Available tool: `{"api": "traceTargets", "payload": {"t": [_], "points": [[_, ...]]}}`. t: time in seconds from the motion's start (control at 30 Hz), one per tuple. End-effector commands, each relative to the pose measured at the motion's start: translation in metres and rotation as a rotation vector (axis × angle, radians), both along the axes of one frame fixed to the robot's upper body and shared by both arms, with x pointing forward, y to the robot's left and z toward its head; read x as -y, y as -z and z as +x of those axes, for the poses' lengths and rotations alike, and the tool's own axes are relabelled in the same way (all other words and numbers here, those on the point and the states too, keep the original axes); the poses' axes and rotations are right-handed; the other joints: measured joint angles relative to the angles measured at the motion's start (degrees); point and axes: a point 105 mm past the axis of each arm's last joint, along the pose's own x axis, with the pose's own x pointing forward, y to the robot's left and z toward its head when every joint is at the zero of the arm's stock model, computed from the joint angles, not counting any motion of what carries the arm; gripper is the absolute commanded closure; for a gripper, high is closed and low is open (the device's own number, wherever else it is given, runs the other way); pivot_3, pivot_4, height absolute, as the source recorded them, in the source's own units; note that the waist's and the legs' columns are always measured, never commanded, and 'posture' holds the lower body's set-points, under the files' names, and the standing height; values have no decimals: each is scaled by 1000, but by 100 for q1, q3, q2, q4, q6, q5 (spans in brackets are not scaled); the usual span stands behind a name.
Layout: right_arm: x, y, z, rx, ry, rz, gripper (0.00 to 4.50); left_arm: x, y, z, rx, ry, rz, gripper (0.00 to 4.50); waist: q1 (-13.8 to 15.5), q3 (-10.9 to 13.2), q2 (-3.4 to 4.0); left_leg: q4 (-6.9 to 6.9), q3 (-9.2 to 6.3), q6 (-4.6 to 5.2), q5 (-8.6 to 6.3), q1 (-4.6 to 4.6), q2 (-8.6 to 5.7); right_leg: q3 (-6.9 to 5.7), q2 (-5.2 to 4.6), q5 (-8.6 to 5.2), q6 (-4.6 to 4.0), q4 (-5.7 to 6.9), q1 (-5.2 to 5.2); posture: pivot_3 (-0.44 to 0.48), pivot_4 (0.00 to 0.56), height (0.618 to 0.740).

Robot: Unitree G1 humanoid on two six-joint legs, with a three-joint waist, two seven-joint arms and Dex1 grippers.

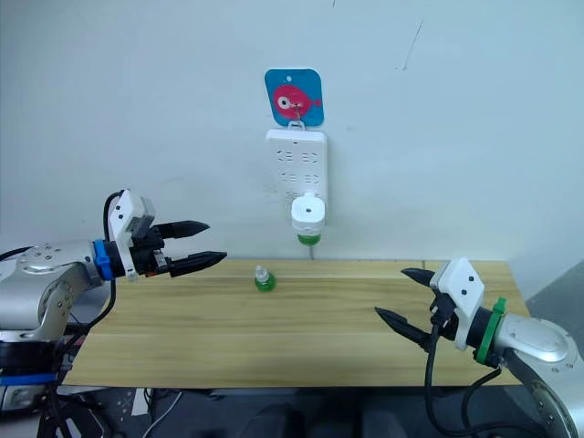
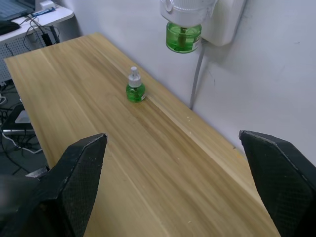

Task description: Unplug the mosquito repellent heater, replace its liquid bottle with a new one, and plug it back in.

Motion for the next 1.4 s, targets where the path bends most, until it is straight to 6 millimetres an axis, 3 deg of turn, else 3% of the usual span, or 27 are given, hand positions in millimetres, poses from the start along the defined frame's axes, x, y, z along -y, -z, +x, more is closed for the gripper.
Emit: {"api": "traceTargets", "payload": {"t": [0.03,0.2,0.43,0.6,1.13,1.4], "points": [[-9,-12,-4,52,6,33,0,5,-4,11,37,21,21,880,-44,41,-1,1,-1,0,0,-2,0,-1,0,0,0,0,-1,-121,187,740],[-17,-14,-9,57,15,51,0,17,-10,29,72,54,10,880,-123,78,-14,21,-9,0,1,-69,0,-6,6,2,3,8,-61,-156,202,740],[-36,-21,-10,97,22,58,0,31,-17,57,121,88,5,880,-264,190,-36,28,-13,1,2,-72,0,-9,8,3,4,9,-58,-213,220,740],[-40,-25,-10,106,40,59,0,41,-20,67,120,134,-8,880,-373,239,-45,32,-17,2,1,-82,0,-10,10,4,6,6,-62,-239,228,740],[-43,-29,-13,113,58,65,0,65,-36,81,187,237,-11,880,-420,345,-52,103,-47,5,3,-139,-6,-19,18,21,36,26,-79,-272,227,740],[-41,-27,-13,100,56,63,0,64,-49,80,214,258,-17,880,-423,345,-52,106,-51,5,5,-169,-7,-19,19,21,36,56,-120,-272,223,740]]}}
